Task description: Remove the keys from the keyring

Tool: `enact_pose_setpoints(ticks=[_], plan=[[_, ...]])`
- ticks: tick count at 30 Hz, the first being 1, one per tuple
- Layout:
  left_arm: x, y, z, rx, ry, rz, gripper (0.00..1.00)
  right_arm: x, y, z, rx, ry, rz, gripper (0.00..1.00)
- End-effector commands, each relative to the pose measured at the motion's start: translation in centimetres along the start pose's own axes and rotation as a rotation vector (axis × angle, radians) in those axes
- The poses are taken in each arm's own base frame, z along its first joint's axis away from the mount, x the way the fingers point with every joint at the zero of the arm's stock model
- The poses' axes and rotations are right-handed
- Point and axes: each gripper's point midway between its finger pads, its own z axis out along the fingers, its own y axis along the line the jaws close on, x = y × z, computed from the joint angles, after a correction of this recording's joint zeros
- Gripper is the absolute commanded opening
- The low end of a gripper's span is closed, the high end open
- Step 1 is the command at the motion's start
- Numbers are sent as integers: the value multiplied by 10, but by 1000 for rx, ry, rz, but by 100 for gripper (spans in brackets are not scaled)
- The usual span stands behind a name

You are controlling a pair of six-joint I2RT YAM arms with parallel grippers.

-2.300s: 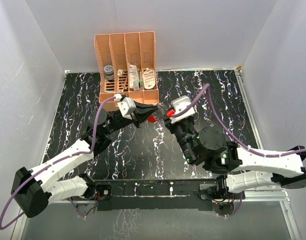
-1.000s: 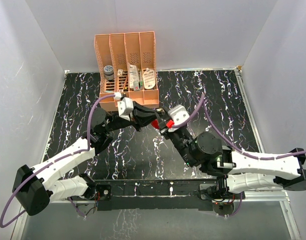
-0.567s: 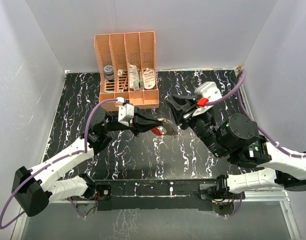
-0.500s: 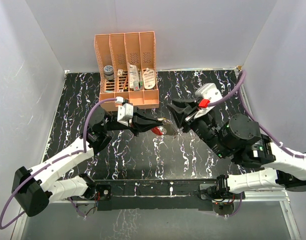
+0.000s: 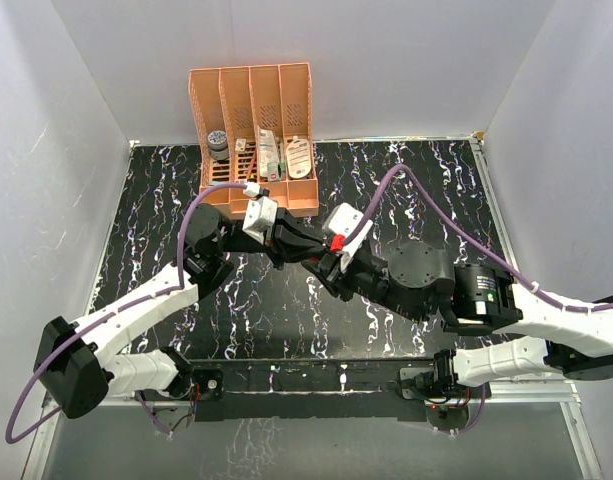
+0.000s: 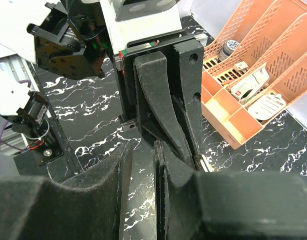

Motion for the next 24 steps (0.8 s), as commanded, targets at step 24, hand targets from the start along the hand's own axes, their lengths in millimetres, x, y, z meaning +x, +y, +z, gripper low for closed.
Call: enact_pose_setpoints(ticks=[24], plan=[[-34, -33, 1, 157, -25, 127, 0, -10, -24, -13, 100, -60, 50, 10]])
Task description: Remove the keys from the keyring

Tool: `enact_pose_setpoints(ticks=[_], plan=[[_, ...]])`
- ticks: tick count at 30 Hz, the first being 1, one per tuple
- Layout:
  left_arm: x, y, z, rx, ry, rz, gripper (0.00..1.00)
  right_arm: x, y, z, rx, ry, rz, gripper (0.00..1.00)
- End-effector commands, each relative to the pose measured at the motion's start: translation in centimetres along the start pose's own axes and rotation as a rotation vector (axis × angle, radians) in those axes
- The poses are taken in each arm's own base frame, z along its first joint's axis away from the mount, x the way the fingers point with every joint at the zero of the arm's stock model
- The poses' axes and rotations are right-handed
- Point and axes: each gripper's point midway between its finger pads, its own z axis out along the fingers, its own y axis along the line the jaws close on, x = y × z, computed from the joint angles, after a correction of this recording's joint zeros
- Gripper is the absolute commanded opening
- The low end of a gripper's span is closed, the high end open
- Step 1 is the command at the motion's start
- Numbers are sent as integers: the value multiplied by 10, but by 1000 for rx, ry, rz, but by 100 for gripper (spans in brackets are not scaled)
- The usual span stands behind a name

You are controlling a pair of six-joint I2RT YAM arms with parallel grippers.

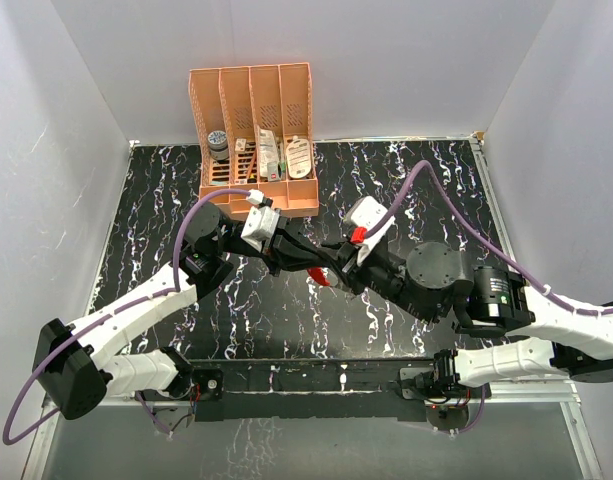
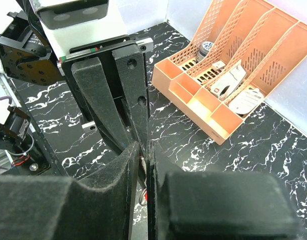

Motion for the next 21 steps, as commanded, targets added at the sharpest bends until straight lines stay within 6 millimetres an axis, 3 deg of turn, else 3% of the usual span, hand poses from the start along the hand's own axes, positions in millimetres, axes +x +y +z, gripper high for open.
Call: enact_pose_setpoints(ticks=[1, 8, 21], plan=[[-37, -5, 1, 3, -56, 130, 0, -5, 1, 1, 3, -17, 25, 8], [-42, 1, 0, -36, -53, 159, 0, -1, 3, 0, -13, -2, 35, 1], [-58, 5, -3, -80, -59, 239, 0, 6, 3, -1, -9, 19, 40, 1]])
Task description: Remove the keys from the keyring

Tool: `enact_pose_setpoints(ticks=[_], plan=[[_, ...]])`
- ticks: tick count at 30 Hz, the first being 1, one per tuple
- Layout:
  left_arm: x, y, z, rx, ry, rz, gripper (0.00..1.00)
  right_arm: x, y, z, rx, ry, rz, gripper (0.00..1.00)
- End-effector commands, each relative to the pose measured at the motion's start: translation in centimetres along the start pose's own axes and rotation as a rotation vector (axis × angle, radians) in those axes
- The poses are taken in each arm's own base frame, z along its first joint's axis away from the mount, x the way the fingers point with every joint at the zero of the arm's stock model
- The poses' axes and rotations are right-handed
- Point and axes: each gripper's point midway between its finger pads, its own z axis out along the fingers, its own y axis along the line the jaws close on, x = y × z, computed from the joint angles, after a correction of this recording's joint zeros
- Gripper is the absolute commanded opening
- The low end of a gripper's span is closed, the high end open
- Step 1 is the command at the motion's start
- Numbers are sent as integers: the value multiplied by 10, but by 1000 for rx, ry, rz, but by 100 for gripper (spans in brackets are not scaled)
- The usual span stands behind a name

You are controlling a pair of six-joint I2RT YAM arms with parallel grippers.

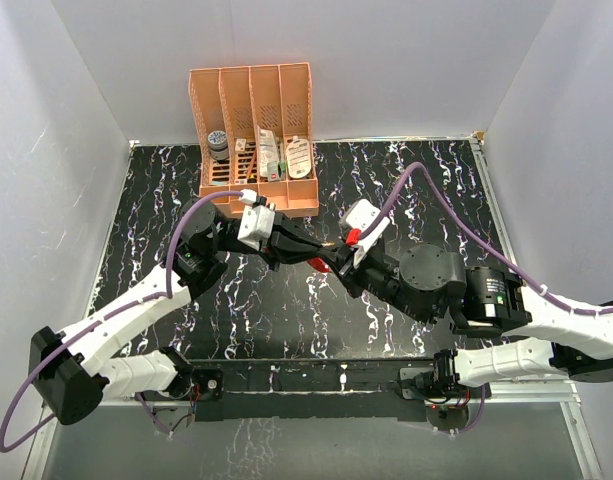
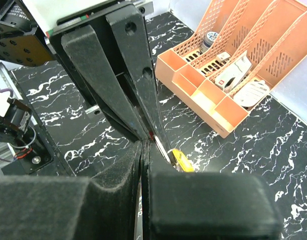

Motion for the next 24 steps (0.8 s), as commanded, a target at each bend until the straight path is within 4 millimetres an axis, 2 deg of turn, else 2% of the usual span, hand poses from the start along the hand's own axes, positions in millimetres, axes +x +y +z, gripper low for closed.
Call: enact_pose_setpoints(ticks=[1, 15, 16, 17, 18, 20, 22, 24], plan=[[-48, -4, -1, -4, -77, 150, 0, -5, -2, -5, -1, -20, 30, 0], [-43, -12, 1, 49, -92, 96, 0, -9, -6, -3, 23, -62, 33, 0], [-42, -12, 1, 48, -93, 93, 0, -8, -6, -2, 25, -62, 27, 3], [-42, -12, 1, 46, -95, 93, 0, -8, -7, -1, 30, -60, 24, 15], [-42, -12, 1, 45, -96, 93, 0, -7, -6, 0, 34, -56, 18, 21], [-43, -12, 0, 42, -95, 97, 0, -6, -8, 3, 54, -46, 9, 26], [-43, -12, 0, 39, -93, 100, 0, -6, -11, 5, 77, -36, -1, 24], [-42, -11, 0, 35, -91, 101, 0, -6, -13, 6, 93, -38, -5, 8]])
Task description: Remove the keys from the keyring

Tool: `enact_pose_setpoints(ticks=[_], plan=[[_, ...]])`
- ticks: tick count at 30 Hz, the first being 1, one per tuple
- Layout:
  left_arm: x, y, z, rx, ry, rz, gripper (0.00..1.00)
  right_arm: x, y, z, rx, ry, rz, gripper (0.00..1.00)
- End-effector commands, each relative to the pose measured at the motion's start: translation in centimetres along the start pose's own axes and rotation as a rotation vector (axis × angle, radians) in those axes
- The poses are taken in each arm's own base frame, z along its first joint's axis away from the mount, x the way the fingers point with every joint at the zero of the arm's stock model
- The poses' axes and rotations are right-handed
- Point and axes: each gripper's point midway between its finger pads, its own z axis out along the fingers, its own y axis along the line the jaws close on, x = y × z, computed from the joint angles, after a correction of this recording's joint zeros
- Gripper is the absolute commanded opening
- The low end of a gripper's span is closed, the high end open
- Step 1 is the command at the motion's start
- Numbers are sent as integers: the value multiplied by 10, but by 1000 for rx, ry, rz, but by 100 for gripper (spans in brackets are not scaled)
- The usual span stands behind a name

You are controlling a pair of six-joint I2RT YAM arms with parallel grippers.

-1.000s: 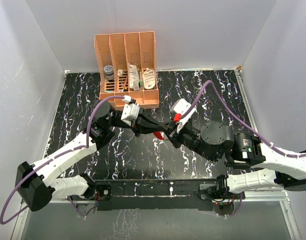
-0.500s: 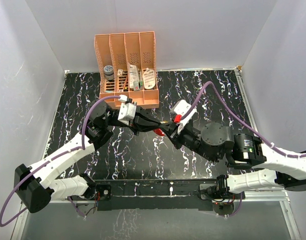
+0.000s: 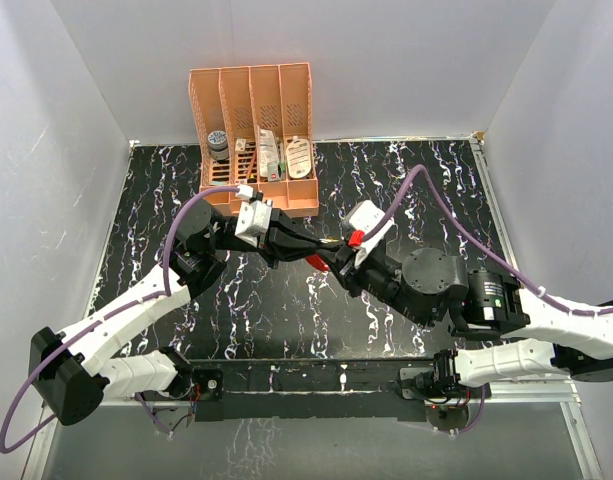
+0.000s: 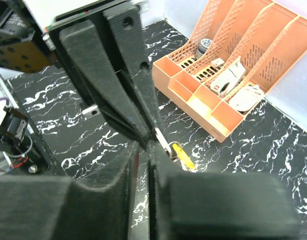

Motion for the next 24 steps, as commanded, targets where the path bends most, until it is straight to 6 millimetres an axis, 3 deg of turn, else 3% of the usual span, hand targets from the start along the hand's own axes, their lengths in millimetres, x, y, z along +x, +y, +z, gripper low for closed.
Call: enact_pose_setpoints(ticks=[1, 12, 17, 20, 24], plan=[[-31, -13, 2, 51, -64, 103, 0, -7, -14, 6, 88, -16, -7, 2], [-28, -14, 2, 54, -58, 101, 0, -30, -29, -9, 117, -128, 41, 0], [-24, -12, 1, 48, -45, 98, 0, -68, -39, -31, 79, -294, 61, 0], [-22, -11, 1, 41, -39, 97, 0, -87, -55, -47, 118, -383, 78, 0], [-22, -11, 0, 33, -43, 102, 0, -85, -62, -46, 162, -346, 63, 2]])
